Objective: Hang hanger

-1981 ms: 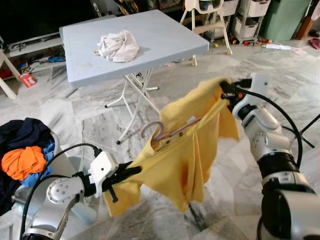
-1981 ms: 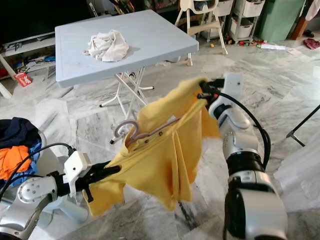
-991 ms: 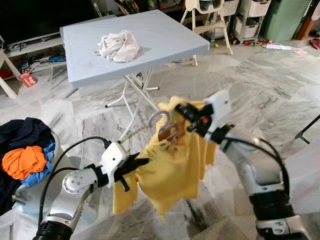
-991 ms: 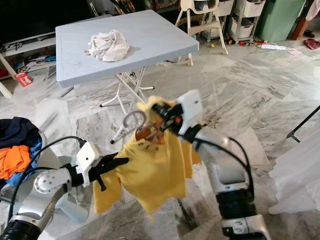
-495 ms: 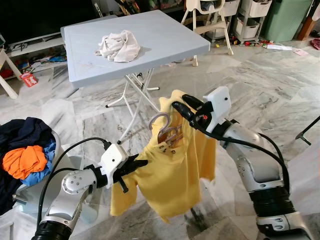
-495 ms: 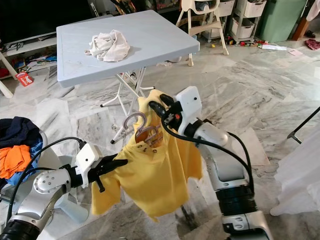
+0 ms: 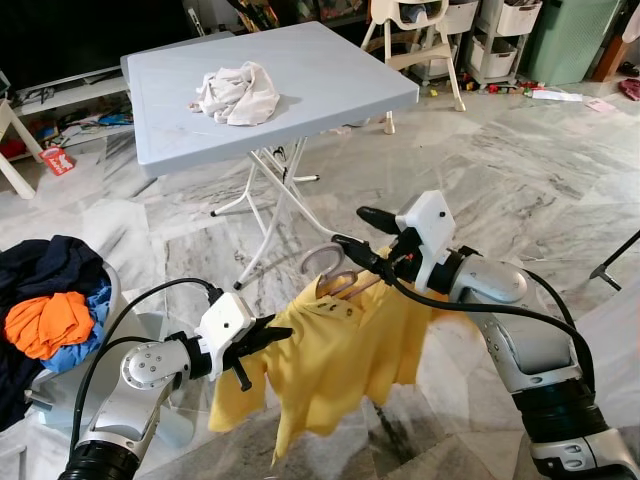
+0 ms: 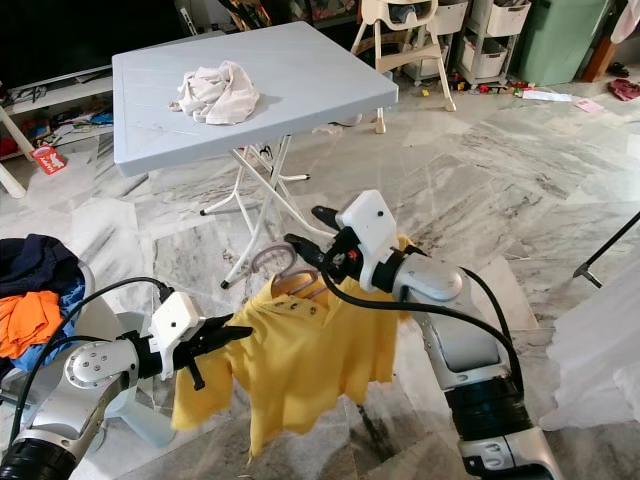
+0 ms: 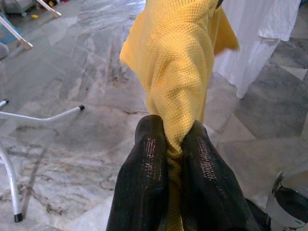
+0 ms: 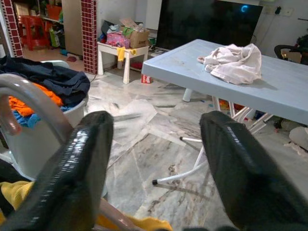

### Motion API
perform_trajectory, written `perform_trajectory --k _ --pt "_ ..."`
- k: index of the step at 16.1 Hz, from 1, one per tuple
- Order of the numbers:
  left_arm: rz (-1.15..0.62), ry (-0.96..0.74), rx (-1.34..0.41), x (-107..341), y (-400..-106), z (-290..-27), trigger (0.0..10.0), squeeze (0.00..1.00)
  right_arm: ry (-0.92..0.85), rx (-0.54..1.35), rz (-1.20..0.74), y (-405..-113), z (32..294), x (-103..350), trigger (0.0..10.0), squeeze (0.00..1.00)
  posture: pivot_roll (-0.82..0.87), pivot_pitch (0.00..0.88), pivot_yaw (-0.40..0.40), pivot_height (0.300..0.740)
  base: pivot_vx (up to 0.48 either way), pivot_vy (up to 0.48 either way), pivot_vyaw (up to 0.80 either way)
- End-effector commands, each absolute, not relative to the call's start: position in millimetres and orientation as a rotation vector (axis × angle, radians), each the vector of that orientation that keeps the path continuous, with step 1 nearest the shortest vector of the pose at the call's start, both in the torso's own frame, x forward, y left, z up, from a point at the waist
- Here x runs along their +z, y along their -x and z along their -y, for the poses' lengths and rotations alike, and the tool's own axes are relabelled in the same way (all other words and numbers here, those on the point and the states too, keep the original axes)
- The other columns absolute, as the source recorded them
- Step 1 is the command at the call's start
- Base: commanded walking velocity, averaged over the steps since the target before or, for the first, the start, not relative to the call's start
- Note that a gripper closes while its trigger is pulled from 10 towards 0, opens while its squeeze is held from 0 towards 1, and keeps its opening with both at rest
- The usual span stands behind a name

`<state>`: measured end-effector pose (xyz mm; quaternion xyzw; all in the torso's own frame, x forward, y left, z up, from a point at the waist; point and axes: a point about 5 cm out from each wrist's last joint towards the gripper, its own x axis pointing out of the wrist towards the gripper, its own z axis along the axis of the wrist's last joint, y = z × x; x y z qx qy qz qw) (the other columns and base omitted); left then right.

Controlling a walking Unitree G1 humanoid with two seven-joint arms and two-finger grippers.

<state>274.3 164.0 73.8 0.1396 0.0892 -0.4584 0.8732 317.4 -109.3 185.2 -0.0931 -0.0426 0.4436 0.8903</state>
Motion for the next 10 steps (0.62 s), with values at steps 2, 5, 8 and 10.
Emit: perform_trajectory --k 2,5,8,10 --pt "-0.112 -0.304 -0.965 86 -280 -160 0.0 0.00 0.191 1.002 0.108 -313 97 191 10.0 1.00 0.00 0.000 0.070 0.740 0.000 0.000 0.00" --pt "-0.128 -0.333 -0.988 86 -279 -168 0.0 0.00 0.256 0.963 0.126 -318 120 200 10.0 1.00 -0.01 0.000 0.066 0.740 0.000 0.000 0.00" --pt "-0.157 -0.358 -1.037 88 -275 -179 0.0 0.00 0.336 0.967 0.139 -322 136 208 10.0 1.00 -0.01 0.000 0.066 0.740 0.000 0.000 0.00" --pt "-0.163 -0.368 -1.035 91 -276 -187 0.0 0.00 0.460 1.038 0.115 -319 147 205 10.0 1.00 -0.01 0.001 0.066 0.740 0.000 0.000 0.00"
